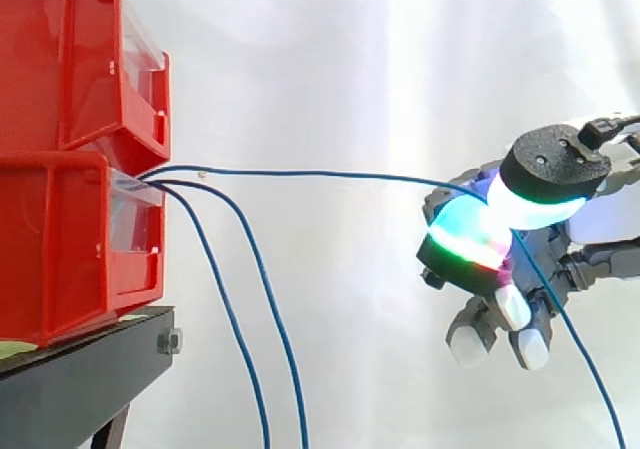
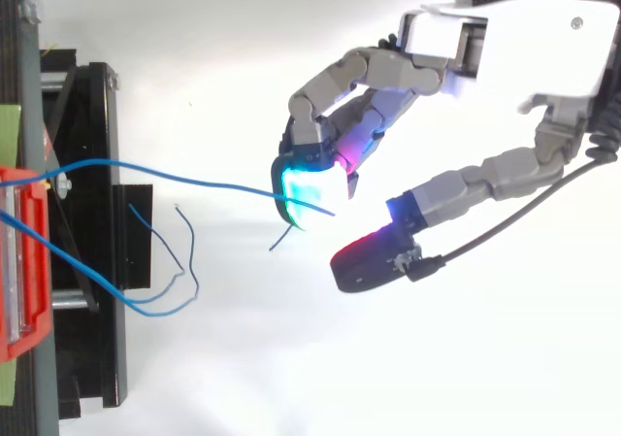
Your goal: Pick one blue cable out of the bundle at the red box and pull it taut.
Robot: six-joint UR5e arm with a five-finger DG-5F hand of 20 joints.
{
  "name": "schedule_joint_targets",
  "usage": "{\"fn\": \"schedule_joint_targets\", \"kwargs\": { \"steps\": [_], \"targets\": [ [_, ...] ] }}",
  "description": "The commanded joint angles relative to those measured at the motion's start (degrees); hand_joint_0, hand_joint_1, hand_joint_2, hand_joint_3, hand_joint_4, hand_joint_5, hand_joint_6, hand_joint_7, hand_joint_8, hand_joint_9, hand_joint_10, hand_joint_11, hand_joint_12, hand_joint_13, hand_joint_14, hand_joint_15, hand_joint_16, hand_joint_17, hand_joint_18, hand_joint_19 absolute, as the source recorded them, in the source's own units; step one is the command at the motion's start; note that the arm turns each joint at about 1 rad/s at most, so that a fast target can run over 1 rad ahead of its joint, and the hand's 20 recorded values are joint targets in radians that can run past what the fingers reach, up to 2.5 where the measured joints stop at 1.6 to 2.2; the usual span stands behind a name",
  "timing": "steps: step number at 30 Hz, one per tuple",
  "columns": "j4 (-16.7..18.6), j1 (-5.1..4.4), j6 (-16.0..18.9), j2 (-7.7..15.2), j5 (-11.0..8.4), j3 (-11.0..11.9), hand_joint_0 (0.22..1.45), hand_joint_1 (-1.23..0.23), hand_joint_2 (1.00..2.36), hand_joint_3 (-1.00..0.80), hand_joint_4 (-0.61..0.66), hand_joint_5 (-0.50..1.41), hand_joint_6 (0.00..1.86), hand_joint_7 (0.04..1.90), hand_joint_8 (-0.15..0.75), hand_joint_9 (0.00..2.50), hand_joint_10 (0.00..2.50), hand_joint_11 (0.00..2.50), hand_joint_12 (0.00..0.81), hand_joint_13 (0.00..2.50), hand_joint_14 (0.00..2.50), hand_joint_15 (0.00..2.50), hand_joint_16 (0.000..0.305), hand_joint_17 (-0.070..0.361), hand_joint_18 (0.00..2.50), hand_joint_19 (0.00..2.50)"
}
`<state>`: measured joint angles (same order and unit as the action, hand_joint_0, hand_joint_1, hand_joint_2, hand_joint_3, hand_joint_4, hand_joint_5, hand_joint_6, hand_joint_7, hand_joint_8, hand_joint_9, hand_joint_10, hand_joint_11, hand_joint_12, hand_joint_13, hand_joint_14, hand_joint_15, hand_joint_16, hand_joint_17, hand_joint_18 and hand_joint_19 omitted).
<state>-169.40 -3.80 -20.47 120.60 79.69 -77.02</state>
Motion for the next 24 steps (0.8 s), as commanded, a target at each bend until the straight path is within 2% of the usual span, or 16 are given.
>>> {"fn": "schedule_joint_targets", "kwargs": {
  "steps": [1,24],
  "targets": [
    [-1.02,0.29,0.16,-0.02,0.20,0.03,0.62,-0.89,1.02,0.01,0.06,-0.09,0.89,1.17,0.338,0.86,0.01,0.44,0.391,0.71,0.01,0.26,0.068,0.153,0.86,0.38],
    [-1.55,0.29,-0.36,0.07,0.03,0.03,0.62,-0.89,1.02,0.02,0.06,-0.09,0.89,1.18,0.338,0.86,0.01,0.42,0.391,0.71,0.01,0.26,0.068,0.153,0.86,0.37]
  ]
}}
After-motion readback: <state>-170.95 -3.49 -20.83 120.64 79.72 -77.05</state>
